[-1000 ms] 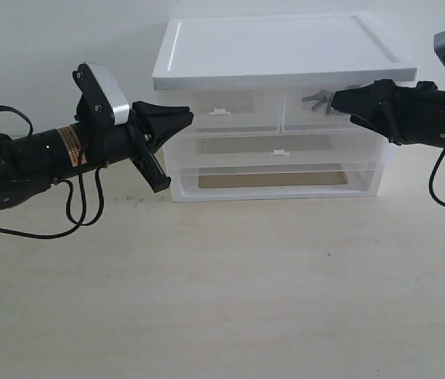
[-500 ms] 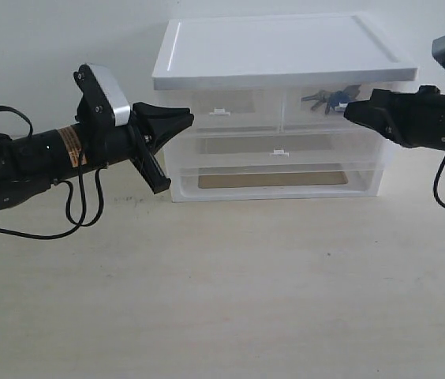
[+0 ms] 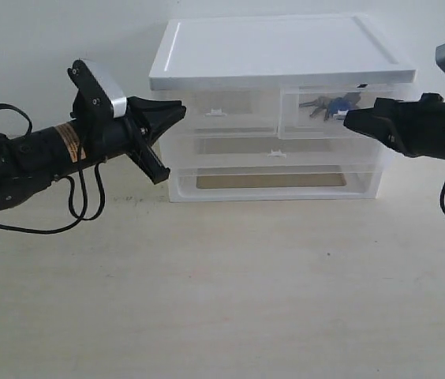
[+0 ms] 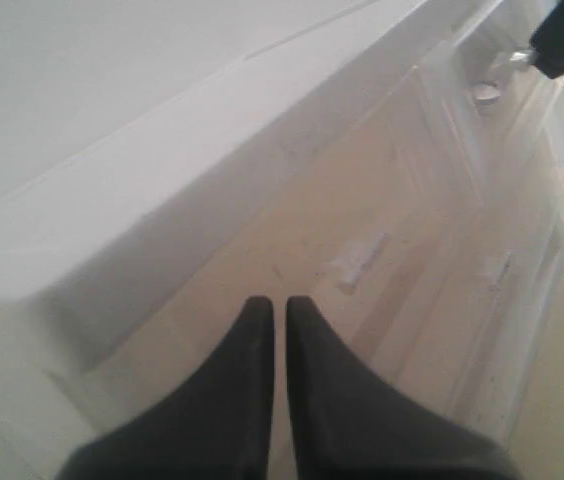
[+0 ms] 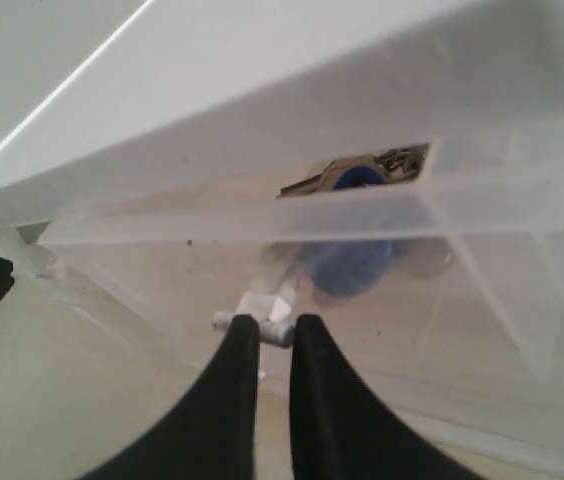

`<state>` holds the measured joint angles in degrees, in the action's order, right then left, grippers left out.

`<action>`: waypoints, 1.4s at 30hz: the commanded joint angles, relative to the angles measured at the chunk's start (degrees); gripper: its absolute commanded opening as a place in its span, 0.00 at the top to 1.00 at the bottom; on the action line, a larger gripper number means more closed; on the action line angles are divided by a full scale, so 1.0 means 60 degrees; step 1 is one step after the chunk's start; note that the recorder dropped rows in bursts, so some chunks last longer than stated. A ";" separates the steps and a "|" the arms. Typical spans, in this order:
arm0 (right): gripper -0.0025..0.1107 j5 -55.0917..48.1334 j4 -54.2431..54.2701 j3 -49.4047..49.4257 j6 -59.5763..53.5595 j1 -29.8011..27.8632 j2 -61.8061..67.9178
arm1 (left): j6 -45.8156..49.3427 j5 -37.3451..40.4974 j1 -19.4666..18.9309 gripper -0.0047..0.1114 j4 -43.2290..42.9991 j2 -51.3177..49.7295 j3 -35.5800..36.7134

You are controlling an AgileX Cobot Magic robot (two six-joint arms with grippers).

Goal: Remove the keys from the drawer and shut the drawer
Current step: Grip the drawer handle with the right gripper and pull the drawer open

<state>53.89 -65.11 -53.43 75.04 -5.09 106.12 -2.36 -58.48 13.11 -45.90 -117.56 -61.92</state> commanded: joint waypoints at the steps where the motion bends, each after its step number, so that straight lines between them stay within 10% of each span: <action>1: 0.98 0.0168 -0.0390 0.0274 -0.0103 -0.0011 -0.0497 | 0.0052 0.0060 0.0091 0.92 0.0422 -0.0201 -0.0306; 42: 0.98 -0.1311 -0.1409 0.2794 -0.0159 -0.0011 -0.3487 | 0.0052 0.1042 0.0371 0.92 0.0510 -0.0953 -0.1347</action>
<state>44.67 -74.42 -36.75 75.56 -5.19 85.84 -2.26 -56.08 15.76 -48.47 -123.14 -69.14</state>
